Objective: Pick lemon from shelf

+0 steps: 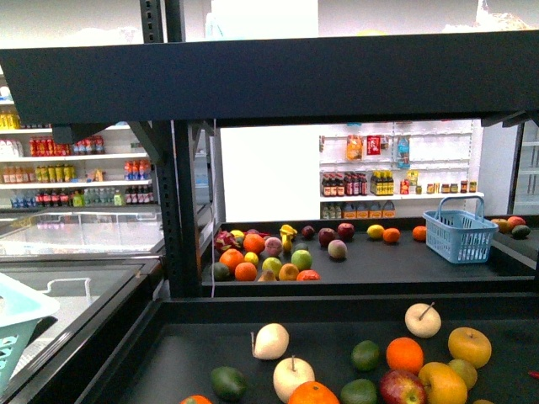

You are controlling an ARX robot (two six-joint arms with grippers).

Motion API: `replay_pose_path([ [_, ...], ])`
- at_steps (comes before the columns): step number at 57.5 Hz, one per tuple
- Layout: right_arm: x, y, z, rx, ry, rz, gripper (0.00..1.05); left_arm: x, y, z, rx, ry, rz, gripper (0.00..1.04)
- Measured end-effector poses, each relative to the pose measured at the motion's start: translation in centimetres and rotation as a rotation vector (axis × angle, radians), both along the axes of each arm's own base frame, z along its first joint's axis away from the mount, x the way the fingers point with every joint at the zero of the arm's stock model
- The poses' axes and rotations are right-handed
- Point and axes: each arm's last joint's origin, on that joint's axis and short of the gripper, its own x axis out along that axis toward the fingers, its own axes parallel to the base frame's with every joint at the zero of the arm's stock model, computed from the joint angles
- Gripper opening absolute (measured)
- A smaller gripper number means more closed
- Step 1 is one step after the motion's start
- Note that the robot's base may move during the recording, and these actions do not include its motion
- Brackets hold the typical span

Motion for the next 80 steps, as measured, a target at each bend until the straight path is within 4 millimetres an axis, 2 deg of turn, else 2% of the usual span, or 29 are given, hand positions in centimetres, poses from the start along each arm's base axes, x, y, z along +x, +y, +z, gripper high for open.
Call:
replay_pose_path([
  [5,0.0,0.0,0.0,0.000,0.000,0.000,1.02,-0.9,-2.6,1.4,0.062,-0.024,-0.091,0.11],
  [13,0.0,0.0,0.0,0.000,0.000,0.000,1.02,-1.9,-5.8,1.9,0.140,-0.054,-0.231,0.10],
  [34,0.0,0.0,0.0,0.000,0.000,0.000,1.02,-1.4,-14.6,0.2,0.149,-0.102,-0.502,0.10],
  [51,0.0,0.0,0.0,0.000,0.000,0.000,1.02,0.2,-20.0,-2.5,0.121,-0.069,-0.607,0.10],
  [63,0.0,0.0,0.0,0.000,0.000,0.000,1.02,0.3,-23.7,-4.1,0.100,-0.043,-0.683,0.10],
  [80,0.0,0.0,0.0,0.000,0.000,0.000,1.02,0.7,-27.2,-5.2,0.088,-0.023,-0.734,0.10],
])
